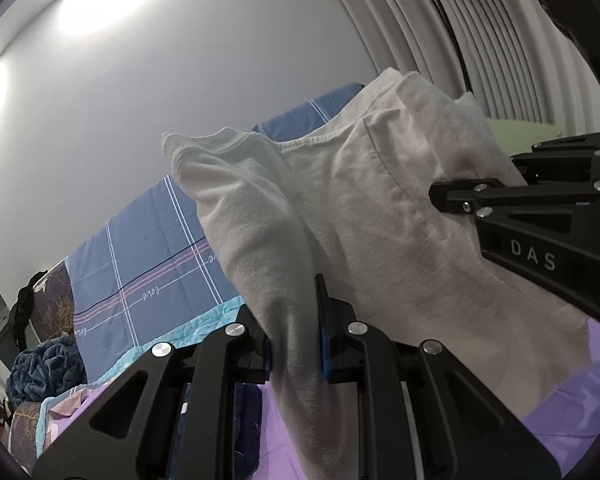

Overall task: Fold small clothes
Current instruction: 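Lift the folded grey shirt off the sheet with both grippers, then lower the grey shirt onto the pink clothes stack and open both grippers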

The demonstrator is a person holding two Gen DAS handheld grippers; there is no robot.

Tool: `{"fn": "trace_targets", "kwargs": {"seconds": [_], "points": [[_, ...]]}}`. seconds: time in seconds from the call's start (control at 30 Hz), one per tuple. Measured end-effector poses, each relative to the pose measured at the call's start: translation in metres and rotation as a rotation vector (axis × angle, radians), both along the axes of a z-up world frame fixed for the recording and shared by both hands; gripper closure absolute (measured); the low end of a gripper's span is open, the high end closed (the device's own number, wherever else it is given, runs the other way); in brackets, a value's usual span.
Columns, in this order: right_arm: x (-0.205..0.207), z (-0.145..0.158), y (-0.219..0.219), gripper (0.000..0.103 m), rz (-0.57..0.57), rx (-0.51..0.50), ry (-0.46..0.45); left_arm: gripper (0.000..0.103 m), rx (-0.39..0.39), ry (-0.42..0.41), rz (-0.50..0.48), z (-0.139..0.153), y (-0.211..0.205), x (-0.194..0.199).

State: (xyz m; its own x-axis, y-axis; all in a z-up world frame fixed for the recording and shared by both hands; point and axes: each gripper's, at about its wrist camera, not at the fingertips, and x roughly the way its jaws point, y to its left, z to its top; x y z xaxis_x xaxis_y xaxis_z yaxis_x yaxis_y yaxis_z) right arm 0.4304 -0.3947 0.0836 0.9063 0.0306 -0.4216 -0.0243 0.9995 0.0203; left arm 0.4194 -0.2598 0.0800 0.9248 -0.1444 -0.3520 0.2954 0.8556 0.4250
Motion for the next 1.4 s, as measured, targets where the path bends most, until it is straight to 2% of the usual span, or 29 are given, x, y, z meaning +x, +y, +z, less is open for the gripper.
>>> {"fn": "trace_targets", "kwargs": {"seconds": [0.2, 0.27, 0.37, 0.4, 0.43, 0.5, 0.53, 0.6, 0.67, 0.73, 0.8, 0.93, 1.1, 1.2, 1.3, 1.33, 1.4], "points": [[0.023, -0.018, 0.000, 0.088, -0.010, 0.024, 0.026, 0.085, 0.012, 0.010, 0.036, -0.011, -0.011, 0.027], [0.030, -0.025, 0.002, 0.088, -0.013, 0.040, 0.043, 0.082, 0.022, 0.016, 0.058, -0.017, -0.013, 0.034], [0.050, -0.042, 0.004, 0.087, -0.033, 0.049, 0.074, 0.079, 0.061, 0.021, 0.092, -0.036, -0.016, 0.052], [0.059, -0.049, 0.002, 0.084, -0.037, 0.059, 0.090, 0.079, 0.080, 0.027, 0.100, -0.045, -0.019, 0.058], [0.071, -0.060, 0.001, 0.076, -0.047, 0.064, 0.121, 0.077, 0.109, 0.037, 0.113, -0.056, -0.020, 0.066], [0.085, -0.079, 0.001, 0.066, -0.101, 0.024, 0.177, 0.068, 0.191, 0.059, 0.150, -0.084, -0.025, 0.077], [0.091, -0.094, -0.001, 0.065, -0.145, -0.019, 0.209, 0.061, 0.229, 0.054, 0.170, -0.094, -0.026, 0.079], [0.095, -0.115, -0.002, 0.065, -0.162, -0.056, 0.253, 0.057, 0.309, 0.013, 0.198, -0.118, -0.027, 0.080], [0.094, -0.141, -0.005, 0.065, -0.130, -0.041, 0.323, 0.051, 0.312, 0.024, 0.201, -0.129, -0.026, 0.080], [0.093, -0.169, -0.004, 0.065, -0.140, -0.070, 0.415, 0.047, 0.300, 0.049, 0.207, -0.138, -0.019, 0.081], [0.090, -0.186, -0.004, 0.062, -0.160, -0.102, 0.422, 0.043, 0.260, 0.067, 0.211, -0.141, -0.008, 0.083], [0.082, -0.191, 0.002, 0.063, -0.194, -0.135, 0.406, 0.043, 0.151, 0.170, 0.220, -0.150, 0.013, 0.090], [0.075, -0.190, 0.006, 0.062, -0.225, -0.158, 0.398, 0.043, 0.099, 0.190, 0.196, -0.152, 0.023, 0.077], [0.060, -0.180, -0.007, 0.057, -0.230, -0.084, 0.389, 0.043, 0.002, 0.202, 0.162, -0.138, 0.043, 0.058], [0.023, -0.169, -0.037, 0.054, -0.216, 0.079, 0.370, 0.043, -0.133, 0.213, 0.167, -0.121, 0.078, 0.037], [0.012, -0.167, -0.042, 0.054, -0.218, 0.093, 0.368, 0.043, -0.208, 0.234, 0.161, -0.113, 0.095, 0.026], [-0.014, -0.163, -0.050, 0.054, -0.206, 0.094, 0.362, 0.042, -0.298, 0.260, 0.151, -0.105, 0.114, 0.007]]}}
